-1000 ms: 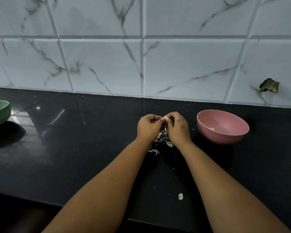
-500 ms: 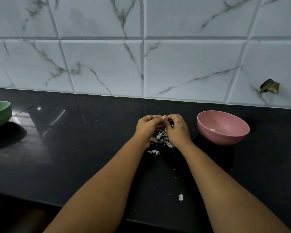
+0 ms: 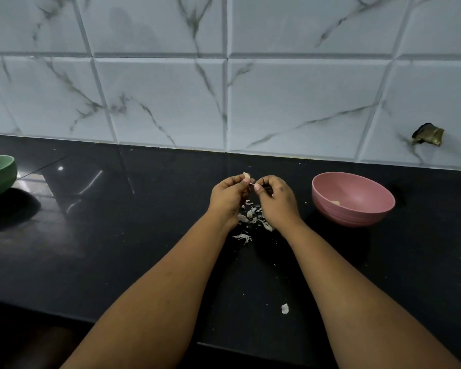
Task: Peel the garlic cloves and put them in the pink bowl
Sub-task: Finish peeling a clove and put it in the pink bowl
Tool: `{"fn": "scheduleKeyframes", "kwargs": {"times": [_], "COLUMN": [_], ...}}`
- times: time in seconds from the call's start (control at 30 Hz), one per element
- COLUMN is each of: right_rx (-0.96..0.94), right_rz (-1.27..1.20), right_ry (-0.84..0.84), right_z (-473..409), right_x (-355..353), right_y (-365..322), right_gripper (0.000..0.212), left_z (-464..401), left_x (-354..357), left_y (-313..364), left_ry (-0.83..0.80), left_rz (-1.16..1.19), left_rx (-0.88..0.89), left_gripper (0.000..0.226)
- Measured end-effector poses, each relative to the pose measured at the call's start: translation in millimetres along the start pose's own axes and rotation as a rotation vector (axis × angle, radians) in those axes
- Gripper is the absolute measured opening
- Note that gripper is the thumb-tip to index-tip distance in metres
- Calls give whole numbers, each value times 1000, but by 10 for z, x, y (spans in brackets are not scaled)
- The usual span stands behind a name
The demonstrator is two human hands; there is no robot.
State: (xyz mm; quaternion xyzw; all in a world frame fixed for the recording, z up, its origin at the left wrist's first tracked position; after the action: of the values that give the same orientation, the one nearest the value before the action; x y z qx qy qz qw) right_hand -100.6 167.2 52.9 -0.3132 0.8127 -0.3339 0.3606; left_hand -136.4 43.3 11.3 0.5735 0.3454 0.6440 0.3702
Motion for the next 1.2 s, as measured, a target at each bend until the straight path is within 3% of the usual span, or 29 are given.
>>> {"fn": "scheduleKeyframes", "kwargs": {"times": [0.27,0.43,0.7,0.97,1.1,1.2], "right_rx": [42,80,5,58,109,89], "right_rz": [-61,-79,38,68,166,95], "right_ry": [-61,-29,76,80,35,79], "right_z": [39,29,-3,-61,-45,-46], "right_x": [38,-24,-181,-200,-160,-194], "right_y": [-21,14,2,130,247,200], "right_gripper": [6,8,10,16,34,20], "left_z": [-29,-90,-40,-32,-27,-3], "left_x": [-74,-212,-44,-26,-35,-5], "left_y": [212,315,227,212,239,251], "left_ry": [64,145,27,26,60,50], "left_rz": [-103,-2,-396,-490,-574,-628], "left_rx": [199,221,327,358,404,437], "left_gripper": [13,11,16,18,12,9]}}
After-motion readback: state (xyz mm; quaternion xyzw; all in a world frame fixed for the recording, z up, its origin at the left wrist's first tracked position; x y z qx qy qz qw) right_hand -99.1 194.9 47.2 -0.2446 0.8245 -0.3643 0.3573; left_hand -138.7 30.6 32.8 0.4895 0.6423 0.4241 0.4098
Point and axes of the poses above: each hand's wrist, its own z-axis away from the middle knuckle, its own x-axis out of the palm, y = z × x, the point moved 10 cm from there along -z, towards the middle knuckle, and after that the axes turned 8 degrees about y, right-handed, at the moved point
